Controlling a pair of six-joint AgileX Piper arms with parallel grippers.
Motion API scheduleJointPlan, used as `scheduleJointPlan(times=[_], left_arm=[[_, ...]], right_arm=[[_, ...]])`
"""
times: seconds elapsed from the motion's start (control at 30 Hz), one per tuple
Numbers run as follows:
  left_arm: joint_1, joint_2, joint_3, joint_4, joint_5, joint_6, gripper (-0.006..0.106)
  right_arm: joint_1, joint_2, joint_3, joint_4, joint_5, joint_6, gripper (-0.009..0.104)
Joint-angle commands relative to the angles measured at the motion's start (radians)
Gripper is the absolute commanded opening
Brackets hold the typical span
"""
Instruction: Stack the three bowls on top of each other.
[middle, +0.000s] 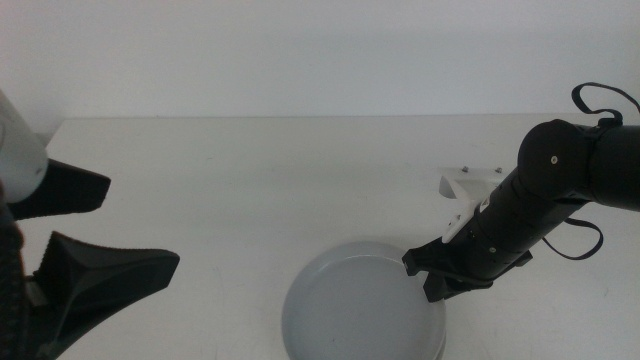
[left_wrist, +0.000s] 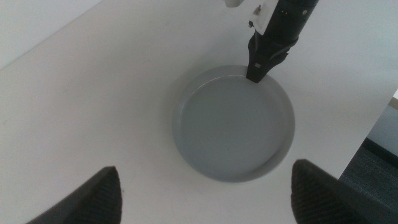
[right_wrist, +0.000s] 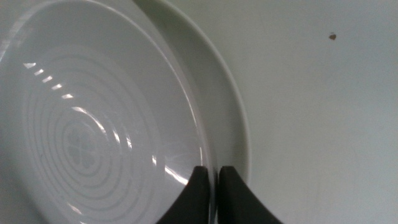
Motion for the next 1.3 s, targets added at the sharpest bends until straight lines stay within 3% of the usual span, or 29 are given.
scheduleJointPlan(times=[0.0,0.23,0.4,0.73,0.83,0.97,1.1,1.27], left_arm=[[0.001,-0.002,-0.031,-0.015,-0.063,-0.014,0.105],[0.001,-0.002,-0.031,-0.015,-0.063,-0.014,0.105],[0.001,-0.002,-0.031,-0.015,-0.063,-0.014,0.105],[0.001,0.009,-0.031,-0.009,-0.206,-0.003,0.105],[0.022,0.069,-0.040,0.063,-0.380,-0.080,0.105],[0.118,0.238,-0.119,0.133,-0.413,-0.189,0.105],[0.263,0.438,-0.235,0.071,-0.379,-0.184,0.105],[0.431,0.595,-0.342,-0.076,-0.326,-0.076,0.105]], right_arm=[[0.003,-0.039,-0.024,0.008,-0.006,-0.010,0.008],[0.003,-0.047,-0.026,0.004,-0.005,-0.017,0.036],[0.001,-0.054,-0.057,0.005,0.009,-0.012,0.049],[-0.089,-0.054,-0.331,-0.018,0.186,-0.021,0.050],[-0.141,-0.054,-0.405,-0.018,0.210,-0.021,0.050],[-0.203,-0.062,-0.452,-0.020,0.205,-0.021,0.050],[-0.264,-0.095,-0.452,-0.055,0.193,-0.030,0.050],[-0.345,-0.157,-0.449,-0.097,0.208,-0.051,0.050]])
